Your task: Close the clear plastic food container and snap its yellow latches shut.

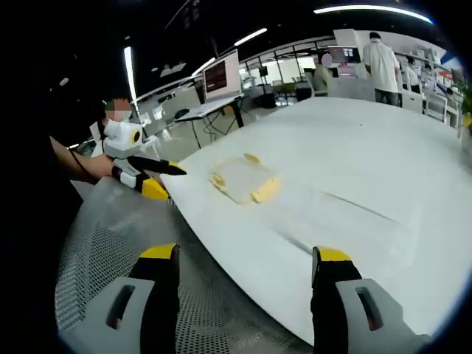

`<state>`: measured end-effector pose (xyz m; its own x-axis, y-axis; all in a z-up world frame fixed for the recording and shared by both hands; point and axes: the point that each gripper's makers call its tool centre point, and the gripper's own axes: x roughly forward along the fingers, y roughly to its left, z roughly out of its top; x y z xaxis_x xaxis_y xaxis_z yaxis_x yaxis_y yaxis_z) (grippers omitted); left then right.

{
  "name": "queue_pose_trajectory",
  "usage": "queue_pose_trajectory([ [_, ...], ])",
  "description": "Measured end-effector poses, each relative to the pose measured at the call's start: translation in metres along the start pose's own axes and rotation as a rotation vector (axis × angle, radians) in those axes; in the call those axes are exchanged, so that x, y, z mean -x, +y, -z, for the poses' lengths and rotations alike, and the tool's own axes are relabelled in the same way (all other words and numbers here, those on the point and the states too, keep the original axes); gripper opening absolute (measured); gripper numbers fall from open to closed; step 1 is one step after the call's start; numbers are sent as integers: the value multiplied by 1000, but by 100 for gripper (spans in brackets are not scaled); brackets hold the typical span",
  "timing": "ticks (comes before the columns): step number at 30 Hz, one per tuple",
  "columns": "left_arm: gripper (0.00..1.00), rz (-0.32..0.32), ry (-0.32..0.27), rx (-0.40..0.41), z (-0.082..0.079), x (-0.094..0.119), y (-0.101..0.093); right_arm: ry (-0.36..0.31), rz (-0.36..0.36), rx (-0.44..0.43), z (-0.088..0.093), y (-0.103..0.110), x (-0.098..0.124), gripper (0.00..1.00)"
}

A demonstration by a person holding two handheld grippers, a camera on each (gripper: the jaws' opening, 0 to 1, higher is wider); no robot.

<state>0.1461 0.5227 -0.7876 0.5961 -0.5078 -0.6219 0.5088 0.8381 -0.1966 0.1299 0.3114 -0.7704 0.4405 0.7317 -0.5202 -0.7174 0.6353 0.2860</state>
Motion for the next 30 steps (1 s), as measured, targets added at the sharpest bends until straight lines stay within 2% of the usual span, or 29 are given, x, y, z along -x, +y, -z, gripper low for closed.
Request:
queue_pose_trajectory([
  [15, 68, -4, 6, 2, 2, 1, 1, 9, -1, -1, 2, 0, 0, 69],
  [19, 68, -3, 7, 3, 2, 1, 1, -7, 15, 1, -1, -2, 0, 74],
  [25, 74, -1, 17, 2, 3, 0, 0, -11, 4, -2, -2, -1, 0, 73],
  [27, 78, -8, 17, 3, 4, 0, 1, -32, 28, 20, -5, -4, 1, 78],
  [28, 79, -8, 17, 4, 4, 0, 1, -46, 38, 22, -7, -6, 1, 83],
  [30, 82, -9, 18, 7, 4, 0, 1, -38, 27, 4, -6, -5, 1, 85],
])
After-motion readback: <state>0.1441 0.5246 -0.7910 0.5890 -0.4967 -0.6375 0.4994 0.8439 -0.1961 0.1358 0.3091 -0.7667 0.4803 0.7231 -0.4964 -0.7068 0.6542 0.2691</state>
